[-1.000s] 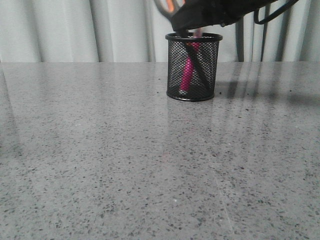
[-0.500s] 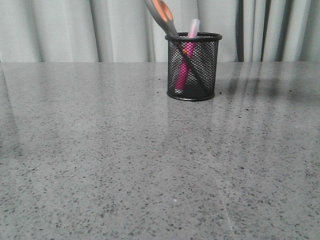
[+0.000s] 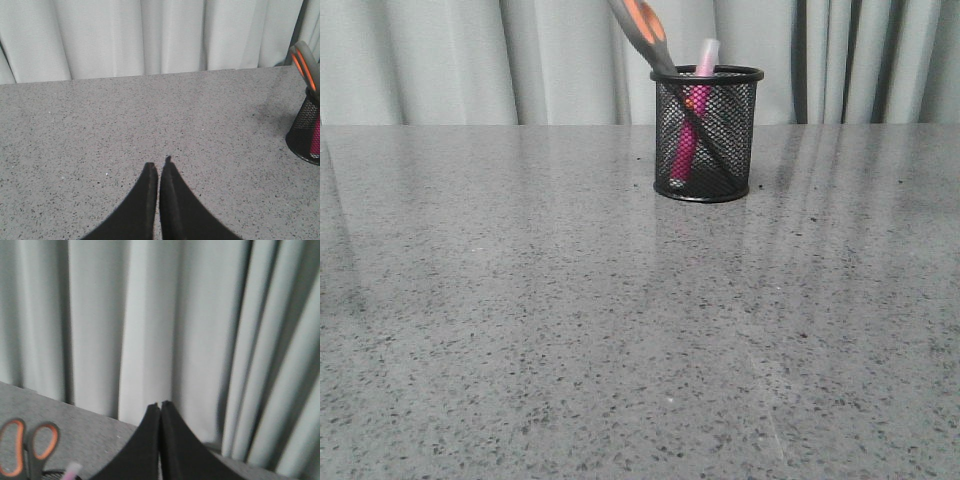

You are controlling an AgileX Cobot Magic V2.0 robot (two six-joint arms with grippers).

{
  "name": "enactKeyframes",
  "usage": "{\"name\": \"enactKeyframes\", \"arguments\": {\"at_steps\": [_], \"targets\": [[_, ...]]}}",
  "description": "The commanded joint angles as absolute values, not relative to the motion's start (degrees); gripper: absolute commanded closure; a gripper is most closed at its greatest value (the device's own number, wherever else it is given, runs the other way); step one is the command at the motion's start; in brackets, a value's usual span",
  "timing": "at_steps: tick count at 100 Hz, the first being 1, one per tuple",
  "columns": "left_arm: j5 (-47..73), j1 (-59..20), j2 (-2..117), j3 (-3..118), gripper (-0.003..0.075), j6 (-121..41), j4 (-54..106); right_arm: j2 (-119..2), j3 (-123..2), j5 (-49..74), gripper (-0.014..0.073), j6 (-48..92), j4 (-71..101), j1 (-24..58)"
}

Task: Put pen and scissors into bin
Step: 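Open the right gripper and raise it away from the cup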

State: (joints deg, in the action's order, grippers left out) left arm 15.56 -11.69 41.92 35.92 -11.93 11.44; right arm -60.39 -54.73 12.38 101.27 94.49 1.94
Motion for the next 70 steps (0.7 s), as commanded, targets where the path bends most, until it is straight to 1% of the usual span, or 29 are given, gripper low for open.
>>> {"name": "enactKeyframes", "arguments": {"at_steps": [1, 18, 33, 52, 70], "targets": [[10.39, -11.51, 41.03, 36.82, 0.0739, -11.45, 11.74, -55.55, -50.96, 6.81, 0.067, 101.2, 96.06, 1.43], [3.07, -11.51, 36.87, 31.32, 0.0739, -11.45, 12.13, -47.03, -39.21, 6.25, 0.067, 101.2, 96.06, 1.43], [-0.53, -11.51, 30.57, 24.76, 0.0739, -11.45, 12.34, -36.24, -29.97, 4.17, 0.067, 101.2, 96.06, 1.43], [-2.18, -11.51, 21.46, 16.88, 0.0739, -11.45, 13.19, -21.19, -19.54, 0.3, 0.067, 101.2, 96.26, 1.43], [-1.73, -11.51, 14.36, 13.1, 0.0739, -11.45, 13.34, -9.04, -12.94, -0.95, 0.067, 101.2, 99.34, 1.43]]}}
